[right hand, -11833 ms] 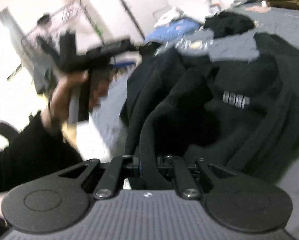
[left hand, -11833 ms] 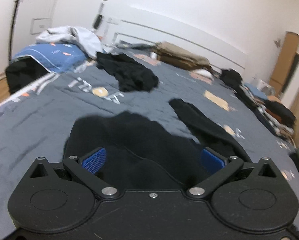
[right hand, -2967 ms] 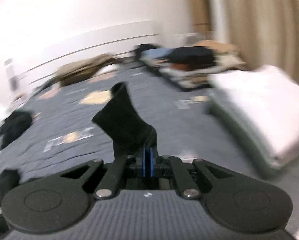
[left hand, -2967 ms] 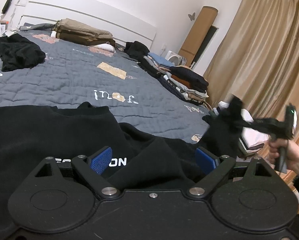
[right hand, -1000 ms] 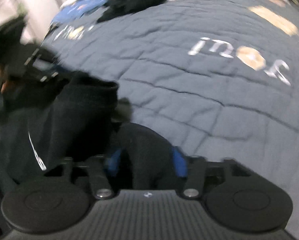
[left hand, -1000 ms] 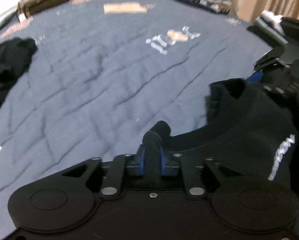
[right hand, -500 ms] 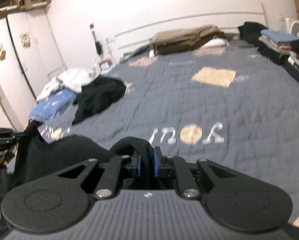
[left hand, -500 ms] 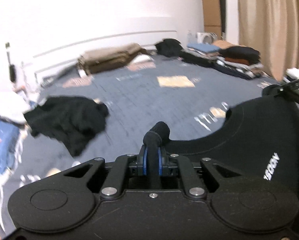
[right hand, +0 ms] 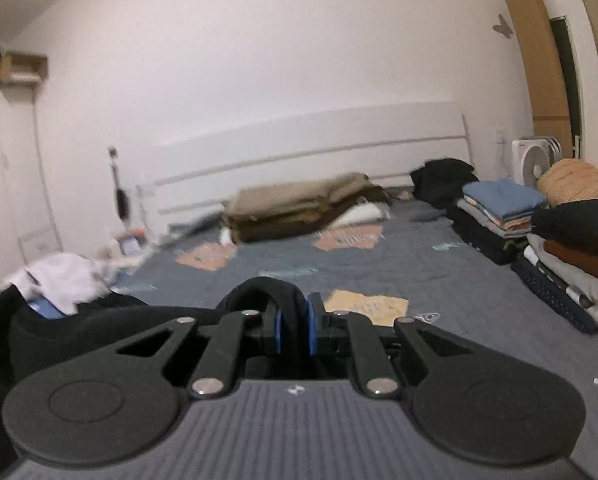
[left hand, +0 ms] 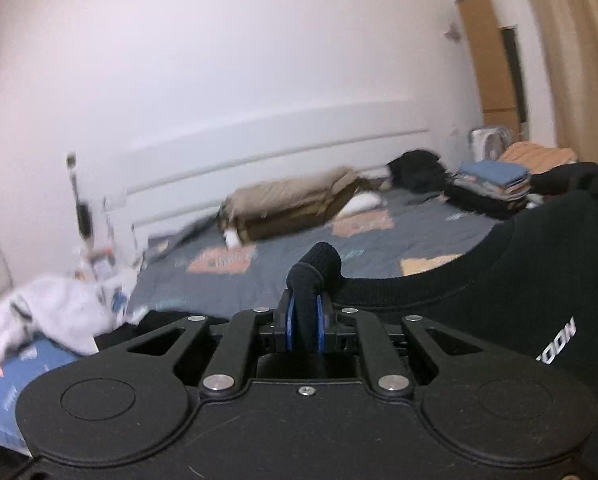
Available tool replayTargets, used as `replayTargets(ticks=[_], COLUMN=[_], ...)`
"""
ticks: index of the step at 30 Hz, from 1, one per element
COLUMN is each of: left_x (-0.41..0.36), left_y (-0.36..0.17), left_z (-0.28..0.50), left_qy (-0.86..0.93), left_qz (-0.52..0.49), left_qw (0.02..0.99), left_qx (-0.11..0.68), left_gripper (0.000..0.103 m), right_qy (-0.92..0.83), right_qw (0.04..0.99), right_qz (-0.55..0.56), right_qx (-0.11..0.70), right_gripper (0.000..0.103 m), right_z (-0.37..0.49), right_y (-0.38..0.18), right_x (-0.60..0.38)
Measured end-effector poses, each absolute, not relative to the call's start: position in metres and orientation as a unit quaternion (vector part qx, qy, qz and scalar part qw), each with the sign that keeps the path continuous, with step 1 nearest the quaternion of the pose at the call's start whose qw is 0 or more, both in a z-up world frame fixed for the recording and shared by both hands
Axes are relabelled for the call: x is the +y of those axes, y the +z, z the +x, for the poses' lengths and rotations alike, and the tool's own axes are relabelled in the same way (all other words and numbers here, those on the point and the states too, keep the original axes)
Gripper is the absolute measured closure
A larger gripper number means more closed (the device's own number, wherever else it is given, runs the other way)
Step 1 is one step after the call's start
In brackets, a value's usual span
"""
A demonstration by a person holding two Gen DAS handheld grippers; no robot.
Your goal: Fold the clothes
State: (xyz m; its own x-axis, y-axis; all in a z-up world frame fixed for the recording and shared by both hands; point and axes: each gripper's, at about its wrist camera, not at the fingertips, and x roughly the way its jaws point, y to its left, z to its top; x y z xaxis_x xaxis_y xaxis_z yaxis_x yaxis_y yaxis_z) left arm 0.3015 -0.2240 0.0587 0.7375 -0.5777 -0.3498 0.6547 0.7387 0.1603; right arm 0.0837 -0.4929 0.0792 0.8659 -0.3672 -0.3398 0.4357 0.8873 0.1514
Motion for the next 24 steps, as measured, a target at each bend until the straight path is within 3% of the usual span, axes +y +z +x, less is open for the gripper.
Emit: replayTargets(ticks=[5,7,10,17,21,24], left_x=[-0.222,-0.208,-0.183,-0.124,-0.087,-0.075], left_y=[0.015,0.007,0.011,0.034,0.040,0.026], left_z=[0.306,0.288,0.258,0.178,0.125,0.094], left_qy=[-0.342,-0.361,-0.388,-0.423,-0.427,-0.418], left_qz=[0.126,0.131,0.121,0.073,0.034,0.059], left_qw=[0.906,0.898,0.885,0.861,0.857,0.857], left_qx=[0.215,0.215,0.227,0.273,0.287,0.297], left_gripper=[0.061,0.043,0.041,0.033,0.017,0.015], right_qy=[-0.176,-0.146,-0.109,-0.029,-0.025,-0.037], right_qw=[0.934,0.936,0.942,0.941,0.940,0.939], right_qz=[0.147,0.156,0.167,0.192,0.194,0.167], right_qx=[0.273,0.281,0.271,0.277,0.280,0.299], right_gripper=[0.079,0.072,0.064,0.056,0.048,0.041], right_z=[0.114,0.102,0.073,-0.019,-0.073,-0.092], right_y=[0.015,0.002,0.001,0.033,0.034,0.021], right_x=[-0.508,-0.501,-0.483,-0.407,-0.365,-0.342])
